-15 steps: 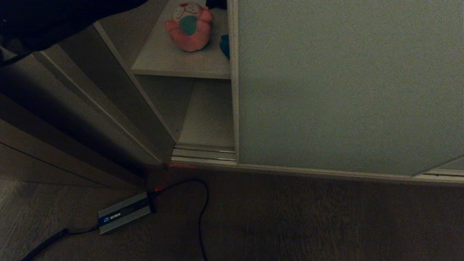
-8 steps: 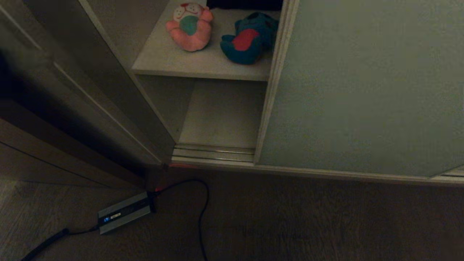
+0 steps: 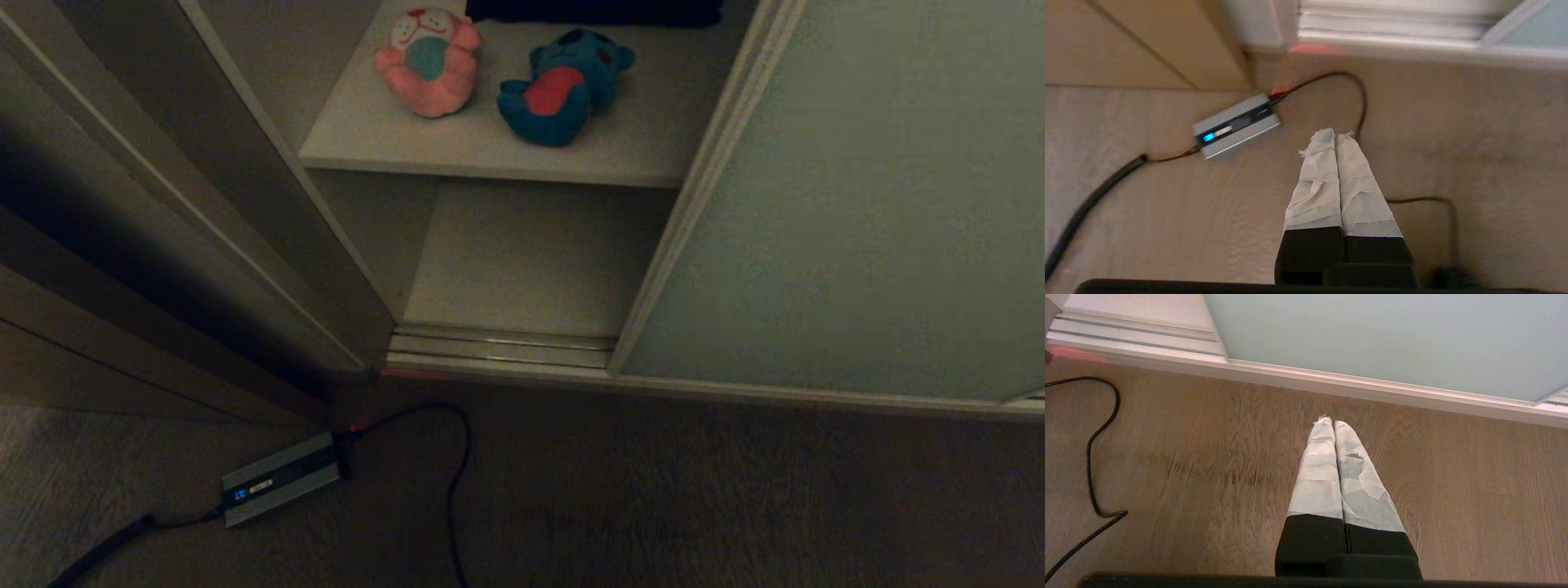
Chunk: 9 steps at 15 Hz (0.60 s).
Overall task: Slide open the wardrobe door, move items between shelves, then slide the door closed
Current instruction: Open the door
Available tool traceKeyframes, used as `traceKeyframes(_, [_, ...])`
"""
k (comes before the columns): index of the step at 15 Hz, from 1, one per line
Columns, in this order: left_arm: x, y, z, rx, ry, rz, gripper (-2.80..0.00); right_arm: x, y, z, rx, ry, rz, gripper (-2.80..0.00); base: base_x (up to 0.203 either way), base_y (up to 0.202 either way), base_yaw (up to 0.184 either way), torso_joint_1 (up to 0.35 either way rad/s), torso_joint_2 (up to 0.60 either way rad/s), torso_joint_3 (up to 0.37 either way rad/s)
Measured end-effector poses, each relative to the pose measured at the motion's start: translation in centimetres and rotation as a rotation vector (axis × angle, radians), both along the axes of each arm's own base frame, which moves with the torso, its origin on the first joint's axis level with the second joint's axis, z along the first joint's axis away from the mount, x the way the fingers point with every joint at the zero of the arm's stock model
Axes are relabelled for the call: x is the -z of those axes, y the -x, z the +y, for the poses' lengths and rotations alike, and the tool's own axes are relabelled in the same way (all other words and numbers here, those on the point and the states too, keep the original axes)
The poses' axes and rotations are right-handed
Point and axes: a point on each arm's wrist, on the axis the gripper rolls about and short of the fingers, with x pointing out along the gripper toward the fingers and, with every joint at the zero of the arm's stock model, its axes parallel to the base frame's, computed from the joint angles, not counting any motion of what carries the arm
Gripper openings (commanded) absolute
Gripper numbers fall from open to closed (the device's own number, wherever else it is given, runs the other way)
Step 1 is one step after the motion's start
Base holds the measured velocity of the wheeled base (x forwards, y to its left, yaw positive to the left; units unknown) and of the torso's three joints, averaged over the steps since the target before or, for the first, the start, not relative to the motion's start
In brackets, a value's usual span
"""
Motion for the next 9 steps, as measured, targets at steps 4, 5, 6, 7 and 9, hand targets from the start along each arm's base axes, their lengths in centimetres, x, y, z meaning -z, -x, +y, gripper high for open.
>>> traceKeyframes(4, [5.9,1.1,0.1,-0.037,-0.072,-0.093,-2.8,0.0,0.0,0.0,0.0,0.0,0.0,-2.8,0.0,0.0,0.0,0.0,0.0,0.0])
traceKeyframes(5, [6.7,0.9,0.1,-0.048,-0.066,-0.141,-2.8,0.0,0.0,0.0,0.0,0.0,0.0,-2.8,0.0,0.0,0.0,0.0,0.0,0.0])
traceKeyframes(6, [7.0,0.8,0.1,-0.046,-0.062,-0.191,-2.8,0.0,0.0,0.0,0.0,0.0,0.0,-2.8,0.0,0.0,0.0,0.0,0.0,0.0])
traceKeyframes(7, [7.4,0.8,0.1,-0.038,-0.055,-0.196,-2.8,0.0,0.0,0.0,0.0,0.0,0.0,-2.8,0.0,0.0,0.0,0.0,0.0,0.0])
traceKeyframes(9, [8.1,0.8,0.0,-0.037,-0.018,-0.159,-2.8,0.0,0.0,0.0,0.0,0.0,0.0,-2.8,0.0,0.0,0.0,0.0,0.0,0.0])
